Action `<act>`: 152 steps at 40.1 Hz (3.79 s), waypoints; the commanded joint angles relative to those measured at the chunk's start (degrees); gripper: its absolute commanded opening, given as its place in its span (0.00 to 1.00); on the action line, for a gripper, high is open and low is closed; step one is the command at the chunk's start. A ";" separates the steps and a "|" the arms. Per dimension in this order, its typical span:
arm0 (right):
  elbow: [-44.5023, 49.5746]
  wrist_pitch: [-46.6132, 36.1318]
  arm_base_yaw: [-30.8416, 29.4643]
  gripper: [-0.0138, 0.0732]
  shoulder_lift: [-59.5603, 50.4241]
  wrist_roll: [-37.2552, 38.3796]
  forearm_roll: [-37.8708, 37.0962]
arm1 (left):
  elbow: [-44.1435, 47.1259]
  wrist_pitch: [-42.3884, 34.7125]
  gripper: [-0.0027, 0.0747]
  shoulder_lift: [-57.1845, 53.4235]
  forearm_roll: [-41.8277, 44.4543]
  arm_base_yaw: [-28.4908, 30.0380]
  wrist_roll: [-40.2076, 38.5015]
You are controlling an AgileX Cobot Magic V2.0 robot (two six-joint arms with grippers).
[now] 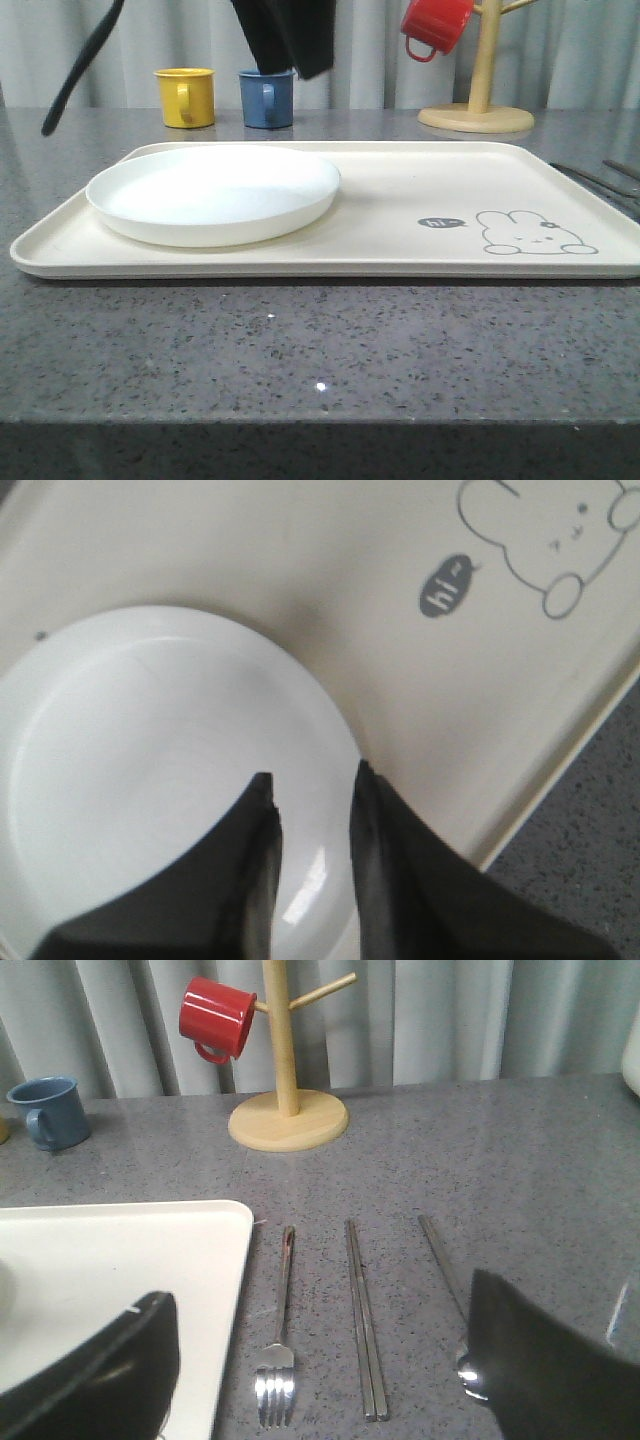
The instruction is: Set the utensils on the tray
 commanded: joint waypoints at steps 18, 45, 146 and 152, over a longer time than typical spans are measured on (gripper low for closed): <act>-2.13 -4.21 -0.42 0.86 0.79 -0.64 0.06 | -0.44 2.24 0.01 -8.78 -4.23 20.16 -0.33; -2.13 -4.21 -0.42 0.86 0.79 -0.64 0.06 | 58.50 -53.77 0.01 -53.21 -8.14 32.42 0.87; -29.33 21.71 3.35 0.69 42.69 -0.81 -3.05 | 81.76 -57.81 0.01 -89.52 -8.55 32.42 0.87; -34.59 25.00 5.34 0.62 50.33 -0.22 -3.11 | 81.76 -57.81 0.01 -89.52 -8.55 32.42 0.87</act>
